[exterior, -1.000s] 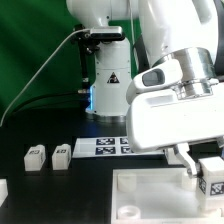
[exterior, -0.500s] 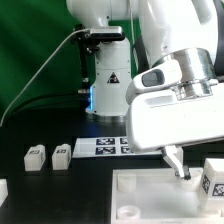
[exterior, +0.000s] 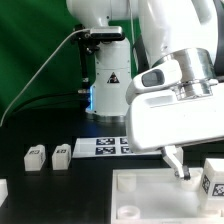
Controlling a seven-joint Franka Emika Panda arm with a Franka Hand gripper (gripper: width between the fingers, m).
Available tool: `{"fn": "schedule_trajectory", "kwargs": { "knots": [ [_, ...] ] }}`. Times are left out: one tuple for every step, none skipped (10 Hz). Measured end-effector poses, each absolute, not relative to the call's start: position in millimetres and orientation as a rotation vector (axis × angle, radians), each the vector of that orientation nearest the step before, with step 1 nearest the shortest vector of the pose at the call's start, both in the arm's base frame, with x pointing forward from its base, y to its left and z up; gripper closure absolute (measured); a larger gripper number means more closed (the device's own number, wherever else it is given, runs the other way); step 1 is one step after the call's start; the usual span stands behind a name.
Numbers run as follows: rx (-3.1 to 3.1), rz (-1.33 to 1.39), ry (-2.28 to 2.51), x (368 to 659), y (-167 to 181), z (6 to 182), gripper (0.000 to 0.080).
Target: Assemble one leg
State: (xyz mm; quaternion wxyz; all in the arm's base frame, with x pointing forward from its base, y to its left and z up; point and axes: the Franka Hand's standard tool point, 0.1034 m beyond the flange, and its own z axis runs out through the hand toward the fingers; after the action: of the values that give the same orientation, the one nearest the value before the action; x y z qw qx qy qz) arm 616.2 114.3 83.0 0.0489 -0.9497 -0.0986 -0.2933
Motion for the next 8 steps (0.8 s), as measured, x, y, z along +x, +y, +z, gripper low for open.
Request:
{"fn": "schedule_trajectory", "kwargs": {
  "knots": [
    [-2.908, -0.814, -0.295, 617.0, 116.5, 83.8, 0.015],
    [-2.912, -0.777, -0.288, 625.8, 117.0, 95.6, 0.015],
    [-2.918, -0.725, -0.282, 630.9, 117.9, 99.5, 0.015],
    [-2.94, -0.532, -0.275, 627.5, 123.9, 96.0, 0.015],
    [-2.952, -0.383, -0.271, 631.0, 125.1, 98.0, 0.015],
    [-2.958, -0.31, -0.266, 633.4, 123.2, 95.2, 0.015],
    [-2.964, -0.087, -0.272, 625.7, 123.5, 90.0, 0.015],
    [-2.956, 0.03, -0.277, 625.5, 122.9, 87.8, 0.015]
  ]
}}
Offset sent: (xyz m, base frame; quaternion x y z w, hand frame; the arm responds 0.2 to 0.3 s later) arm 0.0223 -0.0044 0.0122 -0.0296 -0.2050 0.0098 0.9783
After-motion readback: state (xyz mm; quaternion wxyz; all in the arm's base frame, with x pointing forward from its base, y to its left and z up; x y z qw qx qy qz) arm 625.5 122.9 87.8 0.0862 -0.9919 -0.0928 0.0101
